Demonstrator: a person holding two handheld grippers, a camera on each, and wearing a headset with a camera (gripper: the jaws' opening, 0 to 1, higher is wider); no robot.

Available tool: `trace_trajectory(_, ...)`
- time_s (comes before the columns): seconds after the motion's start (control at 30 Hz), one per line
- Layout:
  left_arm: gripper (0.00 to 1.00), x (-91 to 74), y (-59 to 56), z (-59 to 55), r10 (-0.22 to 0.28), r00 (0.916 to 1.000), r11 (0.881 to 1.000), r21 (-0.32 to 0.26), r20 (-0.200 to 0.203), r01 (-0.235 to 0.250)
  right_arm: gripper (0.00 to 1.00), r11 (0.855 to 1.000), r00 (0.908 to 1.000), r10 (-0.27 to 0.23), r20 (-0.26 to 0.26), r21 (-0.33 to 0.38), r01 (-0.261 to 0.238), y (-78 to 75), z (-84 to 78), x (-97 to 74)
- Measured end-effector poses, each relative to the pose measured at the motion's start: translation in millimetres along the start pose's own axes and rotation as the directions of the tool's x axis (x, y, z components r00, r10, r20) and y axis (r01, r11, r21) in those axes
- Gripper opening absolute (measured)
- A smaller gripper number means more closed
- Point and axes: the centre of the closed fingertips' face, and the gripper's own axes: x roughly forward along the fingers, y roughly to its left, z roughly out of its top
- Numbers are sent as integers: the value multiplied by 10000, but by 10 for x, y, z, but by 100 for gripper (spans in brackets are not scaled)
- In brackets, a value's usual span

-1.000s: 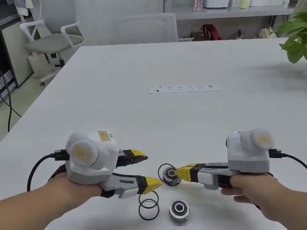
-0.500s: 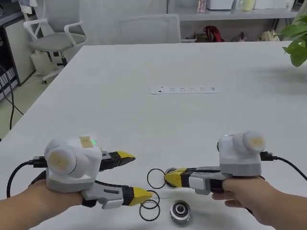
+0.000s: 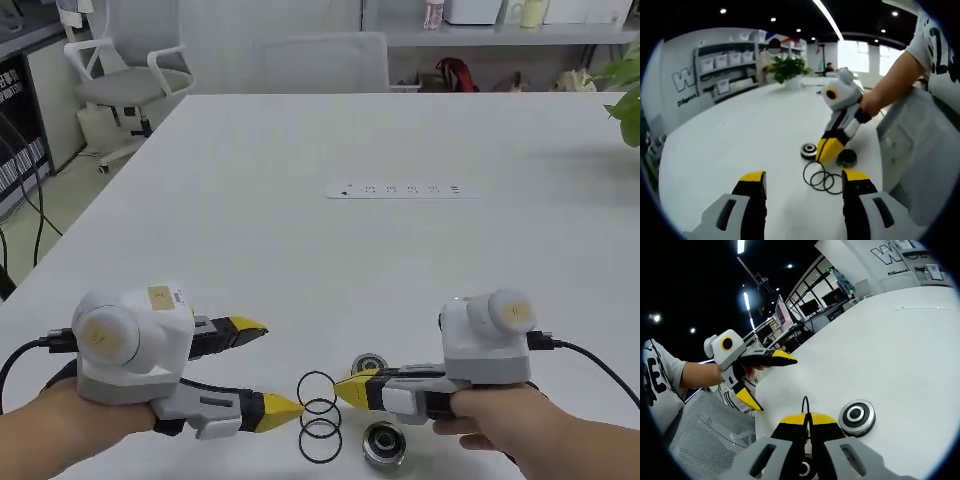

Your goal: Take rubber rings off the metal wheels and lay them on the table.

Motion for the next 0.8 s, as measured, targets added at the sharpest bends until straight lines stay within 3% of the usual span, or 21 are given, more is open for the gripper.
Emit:
trace_trajectory(0.3,62,-37,14,-35,83,9999,9999,-57,-67,-83,1,9967,9977,-564,-384,-602,540,-72,-74,60)
trace_trajectory(0.8,61,5,34,-49,20,9999,10000,-88,-128,-21,16,9911,9975,-599,-378,-1216,549,-43,-35,19)
